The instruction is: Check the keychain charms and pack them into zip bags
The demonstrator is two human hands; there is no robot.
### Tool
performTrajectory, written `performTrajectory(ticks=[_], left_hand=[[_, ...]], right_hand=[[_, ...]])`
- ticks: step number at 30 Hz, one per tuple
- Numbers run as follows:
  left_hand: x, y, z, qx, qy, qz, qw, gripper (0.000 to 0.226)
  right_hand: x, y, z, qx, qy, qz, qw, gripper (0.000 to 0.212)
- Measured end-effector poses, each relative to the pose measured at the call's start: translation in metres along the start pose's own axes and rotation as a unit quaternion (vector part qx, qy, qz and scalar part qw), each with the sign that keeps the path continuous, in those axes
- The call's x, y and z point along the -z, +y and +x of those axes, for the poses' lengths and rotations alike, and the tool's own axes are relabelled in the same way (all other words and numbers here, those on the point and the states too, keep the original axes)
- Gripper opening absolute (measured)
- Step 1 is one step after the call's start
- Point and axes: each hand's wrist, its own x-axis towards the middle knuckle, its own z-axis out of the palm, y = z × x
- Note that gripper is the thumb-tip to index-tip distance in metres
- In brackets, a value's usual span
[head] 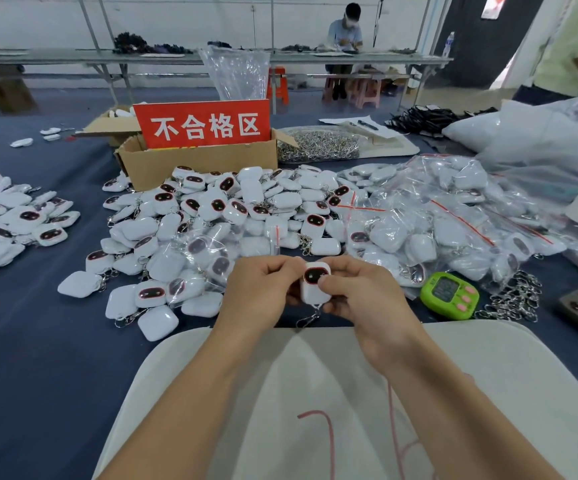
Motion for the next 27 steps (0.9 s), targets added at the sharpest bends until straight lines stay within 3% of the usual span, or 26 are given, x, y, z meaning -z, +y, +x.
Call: performTrajectory(ticks=[13,23,27], left_hand=[[0.0048,0.0,-0.005,0.0,-0.036,0.008,0.999,0.023],[0.0046,-0.0021,-0.0033,-0.014,0.045,0.036,0.998,0.03],[0.0034,-0.0002,-0.0054,-0.016,0.036,0.042,0.998,0.02]], right_hand=[[-0.0008,0.003,0.0012,0.03,0.02,-0.038,0.999,0.017],[-0.0017,0.0056,0.0017,0.061,-0.002,-0.103,0.993,0.016],[-0.0019,0.0063,-0.0017,0.073,0.002,-0.117,0.99,0.026]])
